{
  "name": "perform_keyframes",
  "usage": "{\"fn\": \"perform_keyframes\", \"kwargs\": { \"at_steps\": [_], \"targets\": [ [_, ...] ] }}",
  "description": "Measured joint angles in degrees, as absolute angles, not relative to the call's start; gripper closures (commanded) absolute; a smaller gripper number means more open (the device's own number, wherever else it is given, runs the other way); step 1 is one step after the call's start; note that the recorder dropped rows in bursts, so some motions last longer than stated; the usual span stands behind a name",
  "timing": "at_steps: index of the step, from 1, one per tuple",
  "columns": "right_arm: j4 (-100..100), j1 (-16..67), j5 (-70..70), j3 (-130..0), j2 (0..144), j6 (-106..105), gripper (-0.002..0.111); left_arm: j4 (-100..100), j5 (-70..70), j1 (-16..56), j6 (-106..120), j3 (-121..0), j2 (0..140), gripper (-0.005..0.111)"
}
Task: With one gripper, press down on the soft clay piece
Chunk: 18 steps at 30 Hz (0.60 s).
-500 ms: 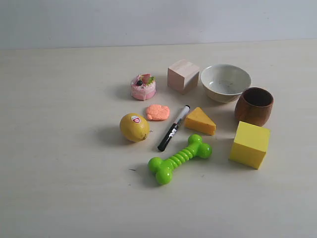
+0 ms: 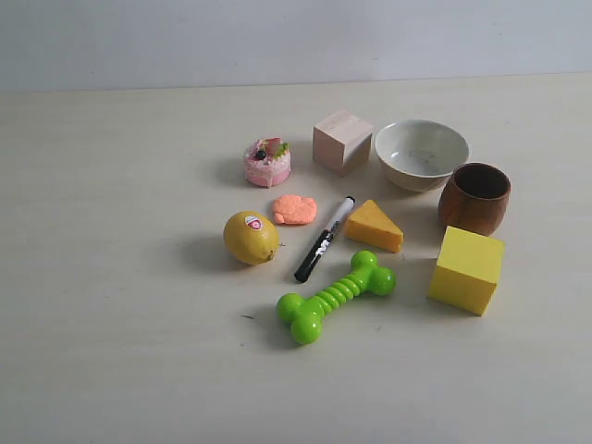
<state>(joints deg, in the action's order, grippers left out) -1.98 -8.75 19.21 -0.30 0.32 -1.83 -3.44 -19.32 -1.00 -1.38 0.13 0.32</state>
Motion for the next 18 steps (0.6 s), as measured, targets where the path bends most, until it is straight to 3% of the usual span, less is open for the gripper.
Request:
{"fn": "perform_keyframes", "kwargs": {
  "at_steps": [10,18],
  "targets": [
    [-2.0,-8.7,19.2,-0.3,0.3,-1.8,0.108,-3.4,1.6,-1.0,-1.4,0.1,0.3,0.107],
    [-2.0,-8.7,19.2,-0.3,0.3,-1.8,0.108,-3.4,4.4,-1.0,-1.4,0.1,0.3,0.107]
  ]
}}
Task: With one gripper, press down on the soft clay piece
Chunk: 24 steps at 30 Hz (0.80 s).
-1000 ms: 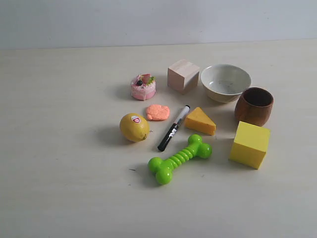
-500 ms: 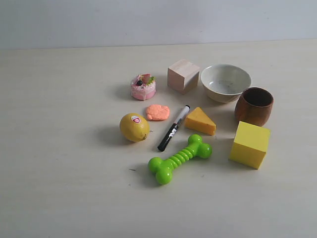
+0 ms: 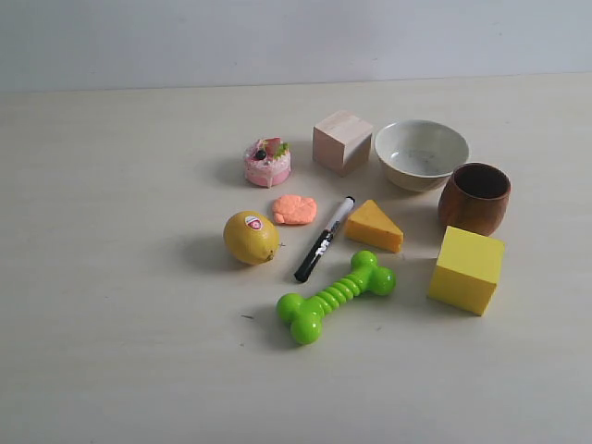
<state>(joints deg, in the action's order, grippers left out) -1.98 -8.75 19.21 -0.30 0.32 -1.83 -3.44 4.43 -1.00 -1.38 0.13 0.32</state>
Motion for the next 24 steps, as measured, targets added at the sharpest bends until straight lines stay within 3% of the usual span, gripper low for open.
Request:
{"fn": "perform_keyframes", "kwargs": {
  "at_steps": [10,24],
  "targets": [
    [-2.0,-8.7,19.2,-0.3,0.3,-1.8,0.108,-3.4,7.5,-1.0,-1.9,-3.8,0.3,0.107],
    [-2.0,-8.7,19.2,-0.3,0.3,-1.8,0.108,-3.4,-9.2,-1.0,-1.9,-31.2,21.6,0.107]
  ]
}}
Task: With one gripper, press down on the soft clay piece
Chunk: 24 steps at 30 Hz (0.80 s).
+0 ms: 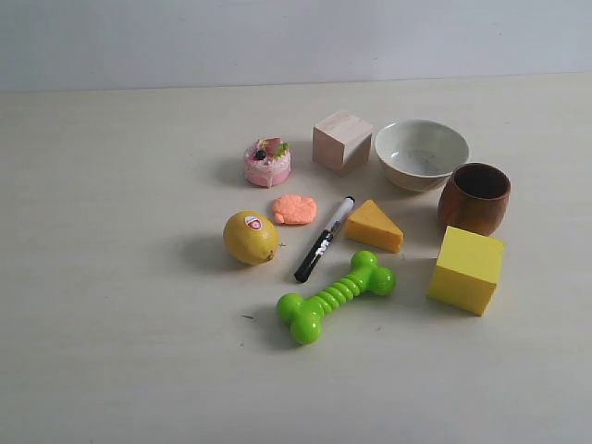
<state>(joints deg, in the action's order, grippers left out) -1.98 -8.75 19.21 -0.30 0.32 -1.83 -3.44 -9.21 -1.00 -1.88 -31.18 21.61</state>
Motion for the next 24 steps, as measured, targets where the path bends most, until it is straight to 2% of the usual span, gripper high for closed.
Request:
{"fn": "perform_keyframes", "kwargs": {
  "at_steps": [5,14,24],
  "targets": [
    [-2.0,-8.7,19.2,-0.3,0.3,-1.8,0.108,-4.9,-15.3,0.6,-1.9,-39.6,30.8,0.107],
    [-2.0,-8.7,19.2,-0.3,0.3,-1.8,0.108,-8.0,-17.6,11.4,11.6,-49.9,40.7,0.107],
    [-2.0,-8.7,19.2,-0.3,0.3,-1.8,0.108,-8.9,-16.3,11.9,13.1,-50.7,41.1,0.107]
  ]
}}
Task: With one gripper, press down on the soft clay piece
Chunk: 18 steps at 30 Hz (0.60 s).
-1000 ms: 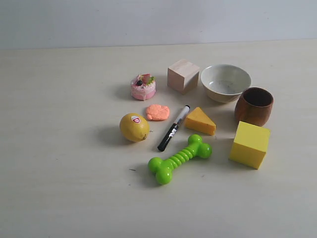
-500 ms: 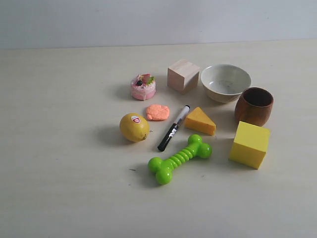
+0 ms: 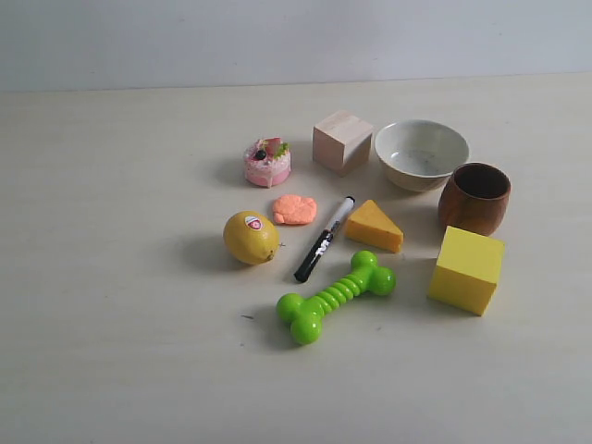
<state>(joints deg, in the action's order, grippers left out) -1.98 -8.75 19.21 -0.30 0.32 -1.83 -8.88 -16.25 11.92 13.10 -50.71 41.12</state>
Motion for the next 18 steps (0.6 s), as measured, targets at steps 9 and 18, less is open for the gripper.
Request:
{"fn": "perform_keyframes", "kwargs": {
  "at_steps": [9,18],
  "targets": [
    [-2.0,-8.7,19.2,-0.3,0.3,-1.8,0.108,-13.1,-17.1,17.7,15.6,-52.5,48.9,0.107],
    [-2.0,-8.7,19.2,-0.3,0.3,-1.8,0.108,-12.7,-33.8,32.6,19.1,-69.5,72.8,0.107]
  ]
}}
